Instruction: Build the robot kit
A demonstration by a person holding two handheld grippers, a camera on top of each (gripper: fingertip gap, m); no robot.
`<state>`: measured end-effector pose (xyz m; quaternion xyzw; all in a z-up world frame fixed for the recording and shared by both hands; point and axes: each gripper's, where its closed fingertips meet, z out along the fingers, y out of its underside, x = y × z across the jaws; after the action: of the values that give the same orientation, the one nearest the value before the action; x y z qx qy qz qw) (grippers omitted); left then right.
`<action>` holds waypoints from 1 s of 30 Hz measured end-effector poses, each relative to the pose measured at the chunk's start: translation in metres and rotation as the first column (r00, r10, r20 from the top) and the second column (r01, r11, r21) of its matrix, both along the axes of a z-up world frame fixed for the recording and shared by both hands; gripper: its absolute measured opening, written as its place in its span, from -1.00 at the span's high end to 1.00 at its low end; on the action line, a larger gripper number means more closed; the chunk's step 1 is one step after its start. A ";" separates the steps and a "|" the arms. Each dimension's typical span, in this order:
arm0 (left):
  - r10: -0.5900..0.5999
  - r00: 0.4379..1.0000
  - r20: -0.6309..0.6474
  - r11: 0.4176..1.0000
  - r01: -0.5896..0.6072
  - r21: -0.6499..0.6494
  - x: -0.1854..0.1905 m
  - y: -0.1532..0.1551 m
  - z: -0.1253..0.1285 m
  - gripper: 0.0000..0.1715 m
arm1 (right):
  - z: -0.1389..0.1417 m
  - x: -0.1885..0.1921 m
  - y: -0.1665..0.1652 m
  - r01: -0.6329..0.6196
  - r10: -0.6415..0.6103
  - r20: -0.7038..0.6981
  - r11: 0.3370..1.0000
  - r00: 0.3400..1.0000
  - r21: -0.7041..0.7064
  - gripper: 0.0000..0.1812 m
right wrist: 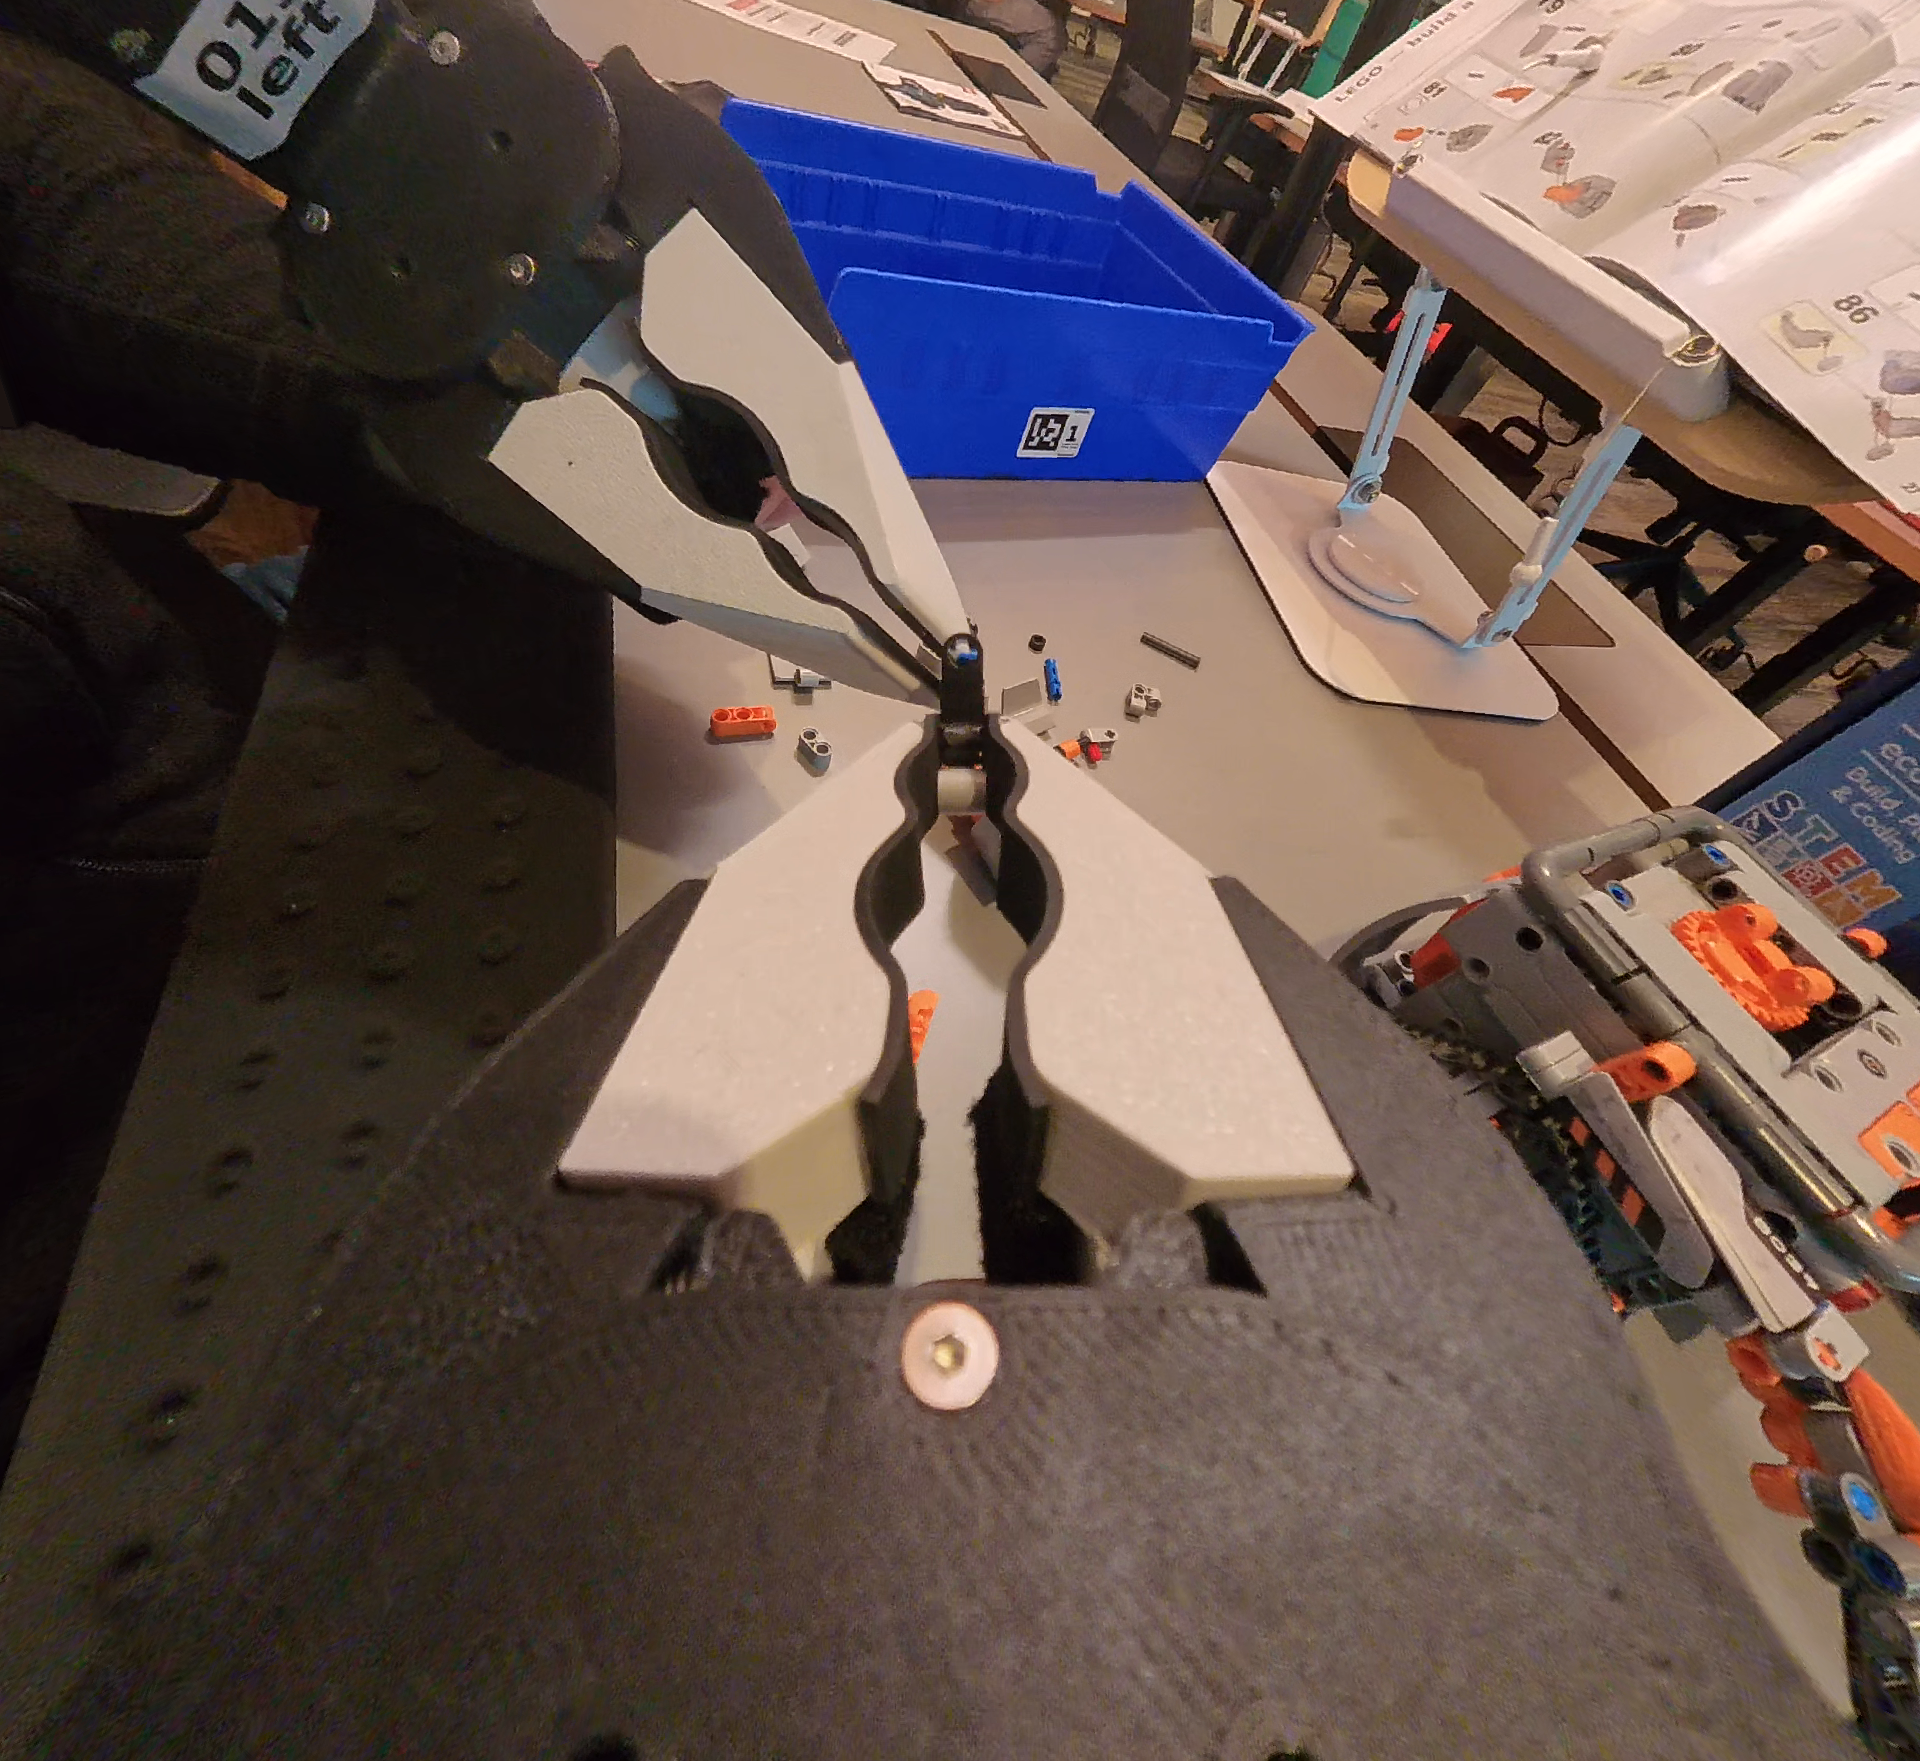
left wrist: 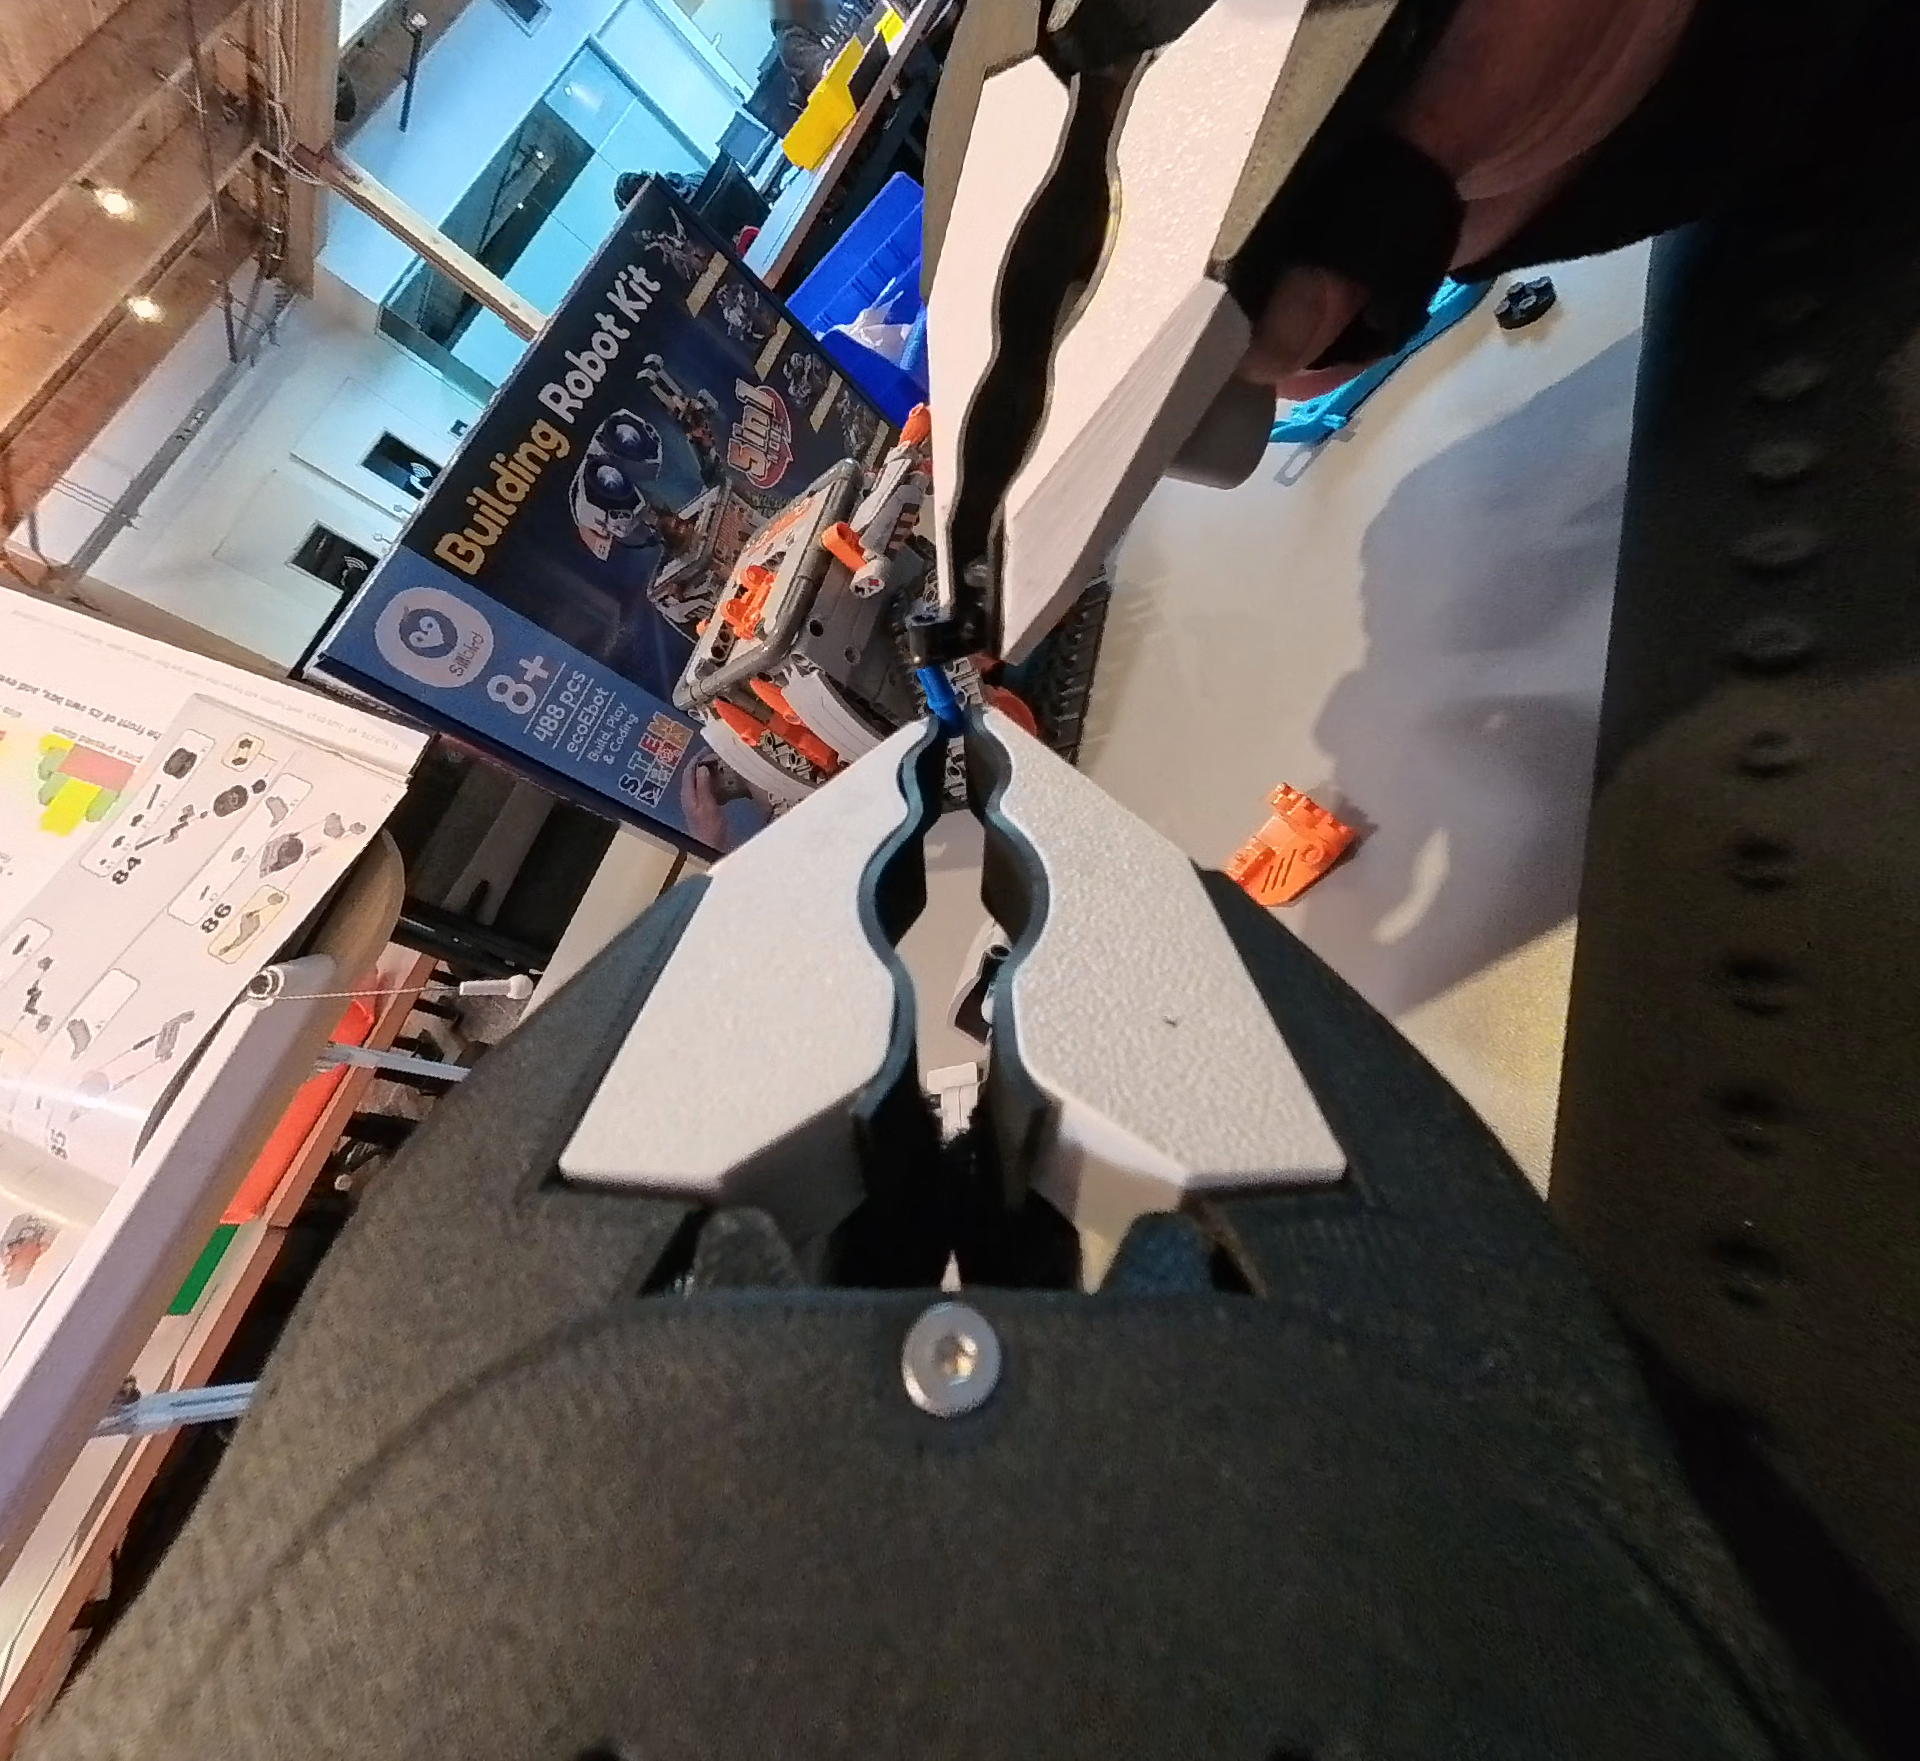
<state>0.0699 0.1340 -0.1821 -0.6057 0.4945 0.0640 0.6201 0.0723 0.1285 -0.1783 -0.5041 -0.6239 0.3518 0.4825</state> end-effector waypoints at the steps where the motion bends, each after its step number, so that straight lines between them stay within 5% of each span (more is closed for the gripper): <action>1: 0.001 1.000 -0.002 1.000 -0.001 -0.003 0.000 0.000 -0.001 1.00 | -0.001 0.000 0.000 0.001 -0.001 0.004 1.000 1.000 0.005 0.95; 30: 0.087 0.967 -0.239 0.995 -0.074 0.063 -0.005 0.007 -0.024 1.00 | -0.025 0.000 0.005 0.022 -0.018 0.142 0.999 0.990 -0.029 0.95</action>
<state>0.0644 0.1405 -0.2065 -0.5963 0.5395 0.1756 0.5679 0.0723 0.1335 -0.2036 -0.5413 -0.6461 0.3199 0.4327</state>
